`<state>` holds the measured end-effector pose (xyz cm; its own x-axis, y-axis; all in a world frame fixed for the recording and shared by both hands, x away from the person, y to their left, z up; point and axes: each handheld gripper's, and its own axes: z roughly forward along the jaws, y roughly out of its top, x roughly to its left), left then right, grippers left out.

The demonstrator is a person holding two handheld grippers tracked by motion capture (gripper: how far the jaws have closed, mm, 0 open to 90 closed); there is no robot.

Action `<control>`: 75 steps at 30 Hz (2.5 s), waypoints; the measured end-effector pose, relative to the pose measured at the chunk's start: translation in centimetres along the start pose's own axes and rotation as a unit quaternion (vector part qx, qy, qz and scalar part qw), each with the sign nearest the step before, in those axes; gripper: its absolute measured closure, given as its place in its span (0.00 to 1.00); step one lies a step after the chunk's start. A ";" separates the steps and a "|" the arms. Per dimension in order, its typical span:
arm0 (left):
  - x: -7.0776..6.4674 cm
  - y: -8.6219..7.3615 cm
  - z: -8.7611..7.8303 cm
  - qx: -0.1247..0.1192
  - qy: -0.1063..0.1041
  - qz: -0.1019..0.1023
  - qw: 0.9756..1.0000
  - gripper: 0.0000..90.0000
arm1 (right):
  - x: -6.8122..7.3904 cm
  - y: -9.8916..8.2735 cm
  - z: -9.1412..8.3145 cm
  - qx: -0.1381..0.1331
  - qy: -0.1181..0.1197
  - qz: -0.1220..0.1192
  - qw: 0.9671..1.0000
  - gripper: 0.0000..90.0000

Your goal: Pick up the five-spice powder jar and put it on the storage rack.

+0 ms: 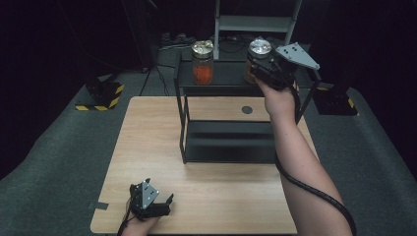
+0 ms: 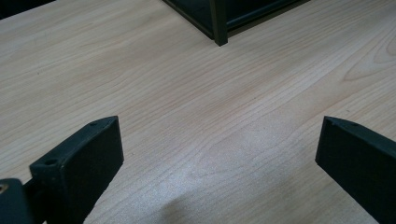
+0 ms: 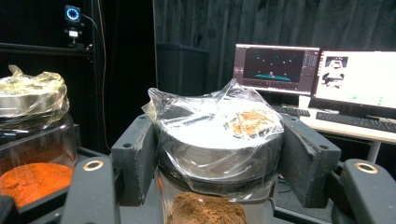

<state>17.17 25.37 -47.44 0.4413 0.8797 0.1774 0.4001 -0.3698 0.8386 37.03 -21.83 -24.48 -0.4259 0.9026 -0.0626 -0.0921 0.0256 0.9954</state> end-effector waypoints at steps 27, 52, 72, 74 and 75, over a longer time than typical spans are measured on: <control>0.0 -0.1 0.0 -0.002 -0.001 0.001 1.000 0.01 | -0.3 -0.4 0.7 0.000 -0.003 0.028 1.000 0.24; -0.1 0.0 0.0 -0.001 0.001 0.004 1.000 0.01 | -0.4 -0.1 -2.8 0.011 0.016 0.040 0.999 0.00; -0.2 0.0 0.0 -0.001 0.002 0.007 1.000 0.01 | 0.0 -2.6 -7.5 0.002 0.046 0.025 0.999 0.00; -0.2 0.0 0.0 0.000 0.002 0.007 1.000 0.01 | 0.0 -2.9 -8.0 0.001 0.048 0.025 0.999 0.00; -0.2 0.0 0.0 0.000 0.002 0.007 1.000 0.01 | 0.1 -3.1 -8.2 0.001 0.049 0.024 0.999 0.00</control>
<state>17.09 25.18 -47.48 0.4439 0.8756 0.1905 0.3941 -0.3817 0.8361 29.89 -25.38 -28.11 -0.5161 0.8563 -0.0213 -0.0683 -0.0164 0.9975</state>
